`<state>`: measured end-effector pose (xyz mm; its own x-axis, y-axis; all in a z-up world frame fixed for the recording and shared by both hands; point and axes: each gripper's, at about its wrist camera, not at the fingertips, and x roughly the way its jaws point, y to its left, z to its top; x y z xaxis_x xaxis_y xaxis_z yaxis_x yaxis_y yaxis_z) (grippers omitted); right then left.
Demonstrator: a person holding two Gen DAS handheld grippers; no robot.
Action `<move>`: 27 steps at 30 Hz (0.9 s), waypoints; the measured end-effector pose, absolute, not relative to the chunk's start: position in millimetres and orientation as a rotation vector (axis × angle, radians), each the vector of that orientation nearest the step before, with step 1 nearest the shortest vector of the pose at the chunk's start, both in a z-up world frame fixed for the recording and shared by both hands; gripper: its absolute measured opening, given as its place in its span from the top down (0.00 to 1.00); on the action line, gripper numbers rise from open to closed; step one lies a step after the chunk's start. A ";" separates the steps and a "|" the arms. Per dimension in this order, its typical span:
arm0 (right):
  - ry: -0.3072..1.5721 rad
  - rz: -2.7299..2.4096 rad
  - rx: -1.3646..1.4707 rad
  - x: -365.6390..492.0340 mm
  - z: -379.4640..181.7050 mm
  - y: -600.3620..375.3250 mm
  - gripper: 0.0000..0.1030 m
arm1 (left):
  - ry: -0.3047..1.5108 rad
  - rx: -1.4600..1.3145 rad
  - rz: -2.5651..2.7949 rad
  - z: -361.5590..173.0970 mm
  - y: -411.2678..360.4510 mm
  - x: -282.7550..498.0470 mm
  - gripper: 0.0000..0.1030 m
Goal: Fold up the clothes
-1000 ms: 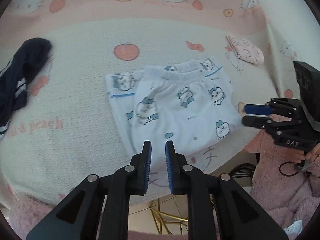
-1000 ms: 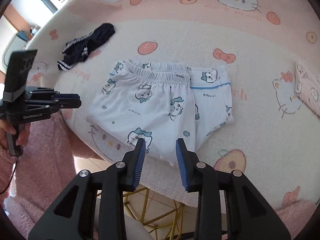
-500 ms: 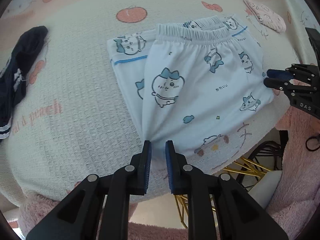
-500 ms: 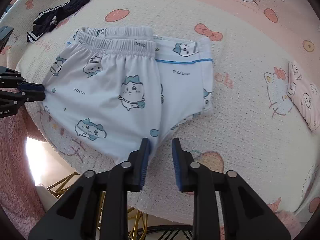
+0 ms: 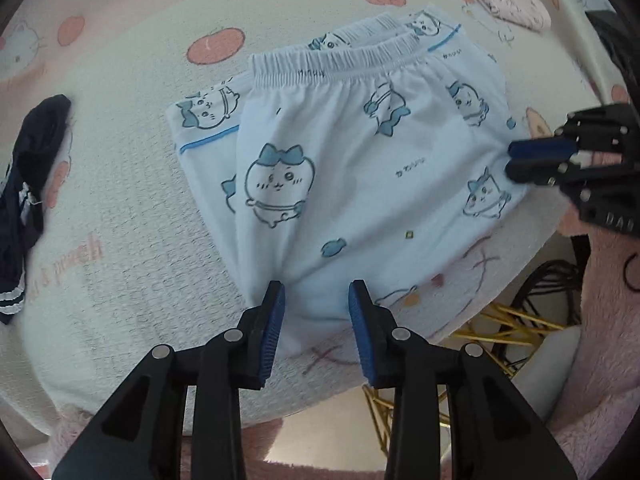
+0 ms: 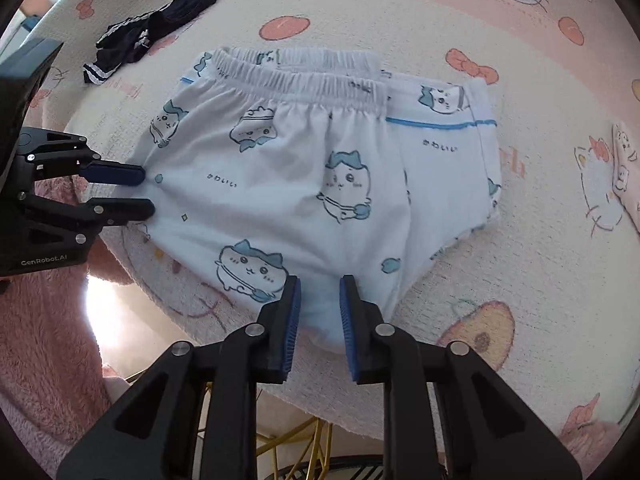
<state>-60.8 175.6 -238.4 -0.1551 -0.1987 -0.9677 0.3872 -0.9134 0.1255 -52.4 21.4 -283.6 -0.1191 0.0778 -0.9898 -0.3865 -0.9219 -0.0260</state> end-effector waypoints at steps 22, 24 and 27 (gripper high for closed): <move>0.234 -2.131 1.815 -99.8 -233.0 189.3 0.77 | 0.198 -1.801 2.199 -273.0 -6.3 -104.6 0.66; 0.170 -2.148 1.796 -103.7 -223.2 195.0 0.76 | 0.147 -1.760 2.252 -259.8 -14.2 -107.7 0.66; 0.133 -2.163 1.715 -111.3 -212.0 179.7 0.75 | 0.045 -1.637 2.271 -247.6 -6.0 -117.6 0.66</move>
